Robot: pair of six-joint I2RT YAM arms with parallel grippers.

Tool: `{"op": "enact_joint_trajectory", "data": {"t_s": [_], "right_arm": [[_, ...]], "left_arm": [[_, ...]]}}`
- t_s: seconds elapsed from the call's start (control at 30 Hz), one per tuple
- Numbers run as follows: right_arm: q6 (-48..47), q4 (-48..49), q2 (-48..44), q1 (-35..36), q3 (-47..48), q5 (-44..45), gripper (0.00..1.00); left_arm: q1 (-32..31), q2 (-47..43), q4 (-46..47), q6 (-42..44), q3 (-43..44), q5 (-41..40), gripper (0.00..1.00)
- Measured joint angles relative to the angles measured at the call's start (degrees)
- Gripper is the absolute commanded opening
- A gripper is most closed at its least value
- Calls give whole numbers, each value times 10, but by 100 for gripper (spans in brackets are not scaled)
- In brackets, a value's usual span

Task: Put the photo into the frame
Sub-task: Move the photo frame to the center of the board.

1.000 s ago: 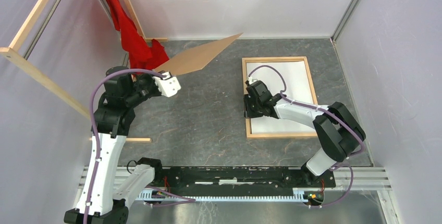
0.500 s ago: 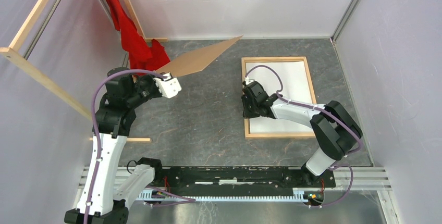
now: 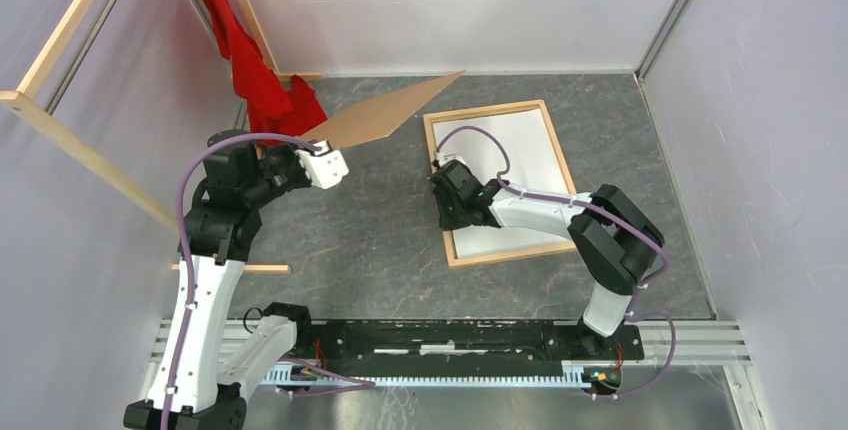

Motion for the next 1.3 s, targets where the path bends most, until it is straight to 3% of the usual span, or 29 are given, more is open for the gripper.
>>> {"op": "enact_joint_trajectory", "data": {"t_s": [0.3,0.57,0.67,0.83,1.03,1.17,1.3], "right_arm": [[140,10,34,56,33,15,16],[234,-8,101,109,144,38,22],[230,-12,108,122,190,40,34],[143,9,43,131,184,43,60],[12,47,-179,123,64,63,71],[-57,42,-214,114,71,71,76],[-199,18,-238,102,74,50,83]], "left_arm": [[0,0,0,0,0,0,2],[0,0,-1,0,0,0,2],[0,0,-3,0,0,2,2],[0,0,-21,1,0,5,2],[0,1,-31,1,1,20,2],[0,7,-43,1,9,29,2],[0,19,-72,2,35,41,2]]}}
